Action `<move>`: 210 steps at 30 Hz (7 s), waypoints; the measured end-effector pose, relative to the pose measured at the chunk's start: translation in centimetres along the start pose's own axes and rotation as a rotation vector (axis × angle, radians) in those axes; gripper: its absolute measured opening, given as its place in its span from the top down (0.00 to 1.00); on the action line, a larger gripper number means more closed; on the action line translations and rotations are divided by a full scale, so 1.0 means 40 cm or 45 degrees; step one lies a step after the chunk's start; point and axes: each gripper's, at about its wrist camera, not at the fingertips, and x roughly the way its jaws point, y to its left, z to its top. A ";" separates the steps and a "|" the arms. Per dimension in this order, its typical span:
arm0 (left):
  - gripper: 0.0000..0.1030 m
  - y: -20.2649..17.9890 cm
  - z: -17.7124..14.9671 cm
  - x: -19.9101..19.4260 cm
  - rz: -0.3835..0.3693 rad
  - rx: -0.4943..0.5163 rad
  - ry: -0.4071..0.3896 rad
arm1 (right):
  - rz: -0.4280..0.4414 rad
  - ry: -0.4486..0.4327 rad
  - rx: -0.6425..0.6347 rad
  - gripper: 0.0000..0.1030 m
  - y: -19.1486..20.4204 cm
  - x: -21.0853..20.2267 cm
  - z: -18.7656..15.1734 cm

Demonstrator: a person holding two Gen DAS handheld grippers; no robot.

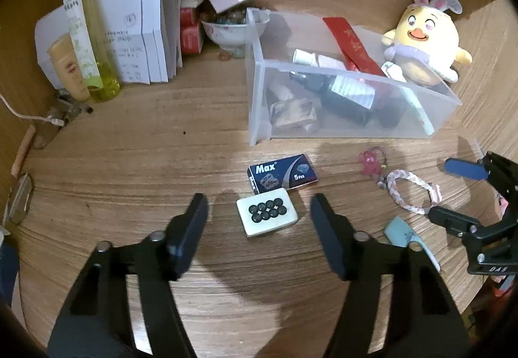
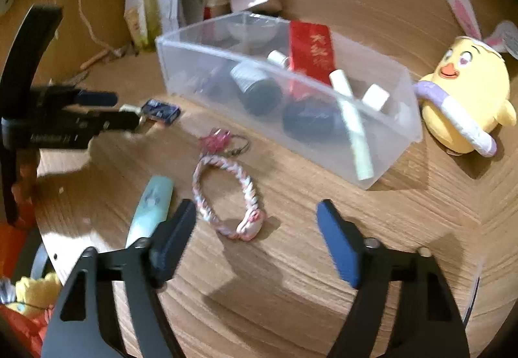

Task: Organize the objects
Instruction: 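Grasp the braided pink-white bracelet with the right tool while the left tool grasps the white dotted box, then carry the bracelet and white dotted box with both tools over the clear box, then open both tools to drop the bracelet and dotted box into the box, then grasp the teal tube with the right tool while the left tool grasps the blue Max box, then carry the teal tube and blue Max box with both tools over the clear box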

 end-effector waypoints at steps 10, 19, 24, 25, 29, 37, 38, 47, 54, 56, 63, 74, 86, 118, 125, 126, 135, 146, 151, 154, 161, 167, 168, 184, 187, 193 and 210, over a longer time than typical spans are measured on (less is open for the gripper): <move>0.62 -0.001 0.000 0.016 -0.018 -0.014 0.032 | 0.069 0.048 0.044 0.65 -0.013 0.027 -0.010; 0.62 -0.004 -0.012 -0.015 -0.017 -0.013 -0.037 | 0.052 0.009 0.085 0.86 -0.026 0.020 -0.006; 0.62 -0.007 -0.023 -0.031 -0.026 -0.031 -0.058 | 0.070 -0.029 0.106 0.86 -0.031 -0.003 -0.002; 0.62 -0.011 -0.024 -0.036 -0.017 -0.024 -0.068 | 0.071 -0.039 0.110 0.86 -0.033 -0.009 0.000; 0.62 -0.022 -0.021 -0.063 -0.026 -0.021 -0.103 | 0.069 -0.098 0.119 0.86 -0.041 -0.048 0.011; 0.62 -0.054 0.001 -0.127 -0.037 -0.015 -0.184 | 0.085 -0.216 0.115 0.86 -0.040 -0.120 0.032; 0.62 -0.058 0.002 -0.134 -0.042 -0.012 -0.193 | 0.089 -0.229 0.114 0.86 -0.040 -0.129 0.034; 0.62 -0.090 0.037 -0.181 -0.077 -0.003 -0.277 | 0.080 -0.318 0.105 0.86 -0.039 -0.180 0.067; 0.62 -0.095 0.072 -0.207 -0.087 -0.010 -0.333 | 0.077 -0.389 0.104 0.86 -0.050 -0.211 0.102; 0.62 -0.098 0.085 -0.211 -0.084 -0.007 -0.349 | 0.070 -0.411 0.100 0.86 -0.054 -0.218 0.114; 0.62 -0.112 0.134 -0.215 -0.091 0.002 -0.390 | 0.044 -0.470 0.108 0.86 -0.081 -0.232 0.159; 0.62 -0.127 0.217 -0.167 -0.085 0.019 -0.400 | -0.023 -0.469 0.147 0.86 -0.137 -0.192 0.215; 0.62 -0.142 0.262 -0.001 -0.070 0.016 -0.236 | -0.040 -0.287 0.193 0.86 -0.189 -0.049 0.217; 0.26 -0.151 0.244 -0.075 -0.075 0.028 -0.287 | -0.118 -0.277 0.117 0.40 -0.152 -0.049 0.215; 0.10 -0.146 0.208 -0.140 -0.067 0.032 -0.332 | -0.096 -0.349 0.099 0.26 -0.118 -0.108 0.203; 0.10 -0.145 0.204 -0.145 -0.066 0.032 -0.334 | -0.089 -0.355 0.099 0.26 -0.114 -0.115 0.201; 0.08 -0.118 0.146 -0.182 -0.048 0.021 -0.331 | -0.057 -0.395 0.103 0.21 -0.084 -0.163 0.162; 0.08 -0.072 0.055 -0.131 0.011 0.014 -0.201 | 0.012 -0.304 0.118 0.21 -0.049 -0.121 0.090; 0.08 -0.047 0.021 -0.088 0.027 -0.004 -0.128 | 0.031 -0.241 0.098 0.21 -0.015 -0.079 0.059; 0.08 -0.034 0.004 -0.062 0.039 -0.013 -0.082 | 0.059 -0.195 0.072 0.21 0.016 -0.052 0.039; 0.08 -0.028 0.003 -0.008 0.059 0.004 0.005 | 0.120 -0.136 0.049 0.21 0.068 -0.025 0.012; 0.08 -0.020 0.034 0.035 0.004 -0.044 0.057 | 0.098 -0.092 -0.014 0.31 0.113 -0.010 -0.011; 0.08 -0.018 0.039 0.041 -0.003 -0.053 0.063 | 0.103 -0.085 -0.030 0.33 0.119 -0.009 -0.012; 0.50 -0.041 0.057 0.070 0.001 -0.007 0.038 | 0.147 -0.019 -0.079 0.78 0.141 0.014 -0.020; 0.50 -0.036 0.053 0.064 -0.020 -0.021 0.036 | 0.156 -0.034 -0.047 0.78 0.129 0.008 -0.016; 0.50 -0.033 0.037 0.034 -0.020 -0.038 -0.004 | 0.140 -0.088 0.001 0.78 0.100 -0.013 0.004; 0.50 -0.095 0.054 -0.134 -0.005 0.034 -0.258 | 0.027 -0.257 0.107 0.78 -0.008 -0.109 0.060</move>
